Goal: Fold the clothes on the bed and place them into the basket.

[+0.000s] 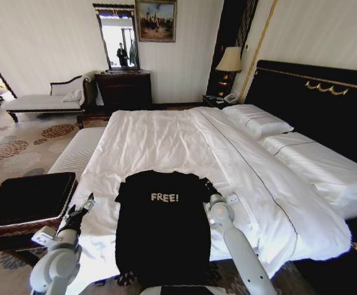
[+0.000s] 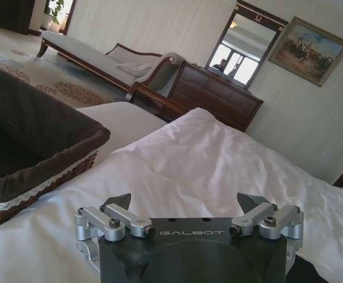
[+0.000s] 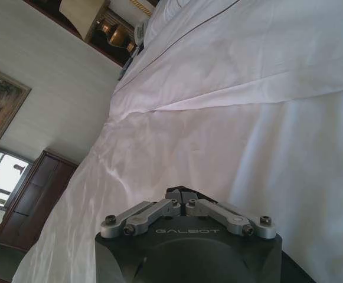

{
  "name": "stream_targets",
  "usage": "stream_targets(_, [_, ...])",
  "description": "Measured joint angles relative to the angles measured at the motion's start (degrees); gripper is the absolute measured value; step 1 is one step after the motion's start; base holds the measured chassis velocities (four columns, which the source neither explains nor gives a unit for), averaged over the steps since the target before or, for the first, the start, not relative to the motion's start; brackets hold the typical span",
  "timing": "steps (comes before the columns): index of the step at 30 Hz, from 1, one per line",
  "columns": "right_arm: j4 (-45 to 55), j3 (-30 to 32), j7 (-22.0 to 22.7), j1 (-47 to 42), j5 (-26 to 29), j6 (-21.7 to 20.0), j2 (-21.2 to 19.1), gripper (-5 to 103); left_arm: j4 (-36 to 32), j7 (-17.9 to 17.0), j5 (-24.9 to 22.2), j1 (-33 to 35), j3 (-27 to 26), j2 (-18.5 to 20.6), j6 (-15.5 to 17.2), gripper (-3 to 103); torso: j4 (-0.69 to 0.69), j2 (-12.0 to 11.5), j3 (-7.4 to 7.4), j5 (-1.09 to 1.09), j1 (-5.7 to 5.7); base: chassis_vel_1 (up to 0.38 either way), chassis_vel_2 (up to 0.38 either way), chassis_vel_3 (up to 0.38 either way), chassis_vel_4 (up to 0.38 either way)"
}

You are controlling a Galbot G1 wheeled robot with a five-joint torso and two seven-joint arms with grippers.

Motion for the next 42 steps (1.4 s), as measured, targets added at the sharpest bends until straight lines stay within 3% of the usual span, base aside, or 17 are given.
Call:
stream_targets(9, [0.0,2.9,-0.7,-1.3,0.1,0.8,-0.1,0,0.0,0.0,0.3,0.0,0.4,0.0,-0.1,100,0.00,0.0,0.00,0.00,0.00,0.000,0.000,0.000,0.000])
stream_targets(33, [-2.7,3.3,-0.7,-3.0,-2.8,1.5,0.4,-2,1.6,0.3,0.4,-0.2,0.8,-0.7,-0.6,100,0.01,0.0,0.00,0.00,0.00,0.000,0.000,0.000,0.000])
stream_targets(39, [-2.7,3.3,-1.3,-3.8,-6.1,2.0,0.8,24,2.3,0.3,0.3,-0.4,1.0,-0.5,-0.7,100,0.01,0.0,0.00,0.00,0.00,0.000,0.000,0.000,0.000])
stream_targets(42, [-1.5,3.3,-1.5,-5.0,-8.9,2.6,0.9,30,2.7,0.4,0.2,-0.5,0.9,-0.5,-0.8,100,0.00,0.0,0.00,0.00,0.00,0.000,0.000,0.000,0.000])
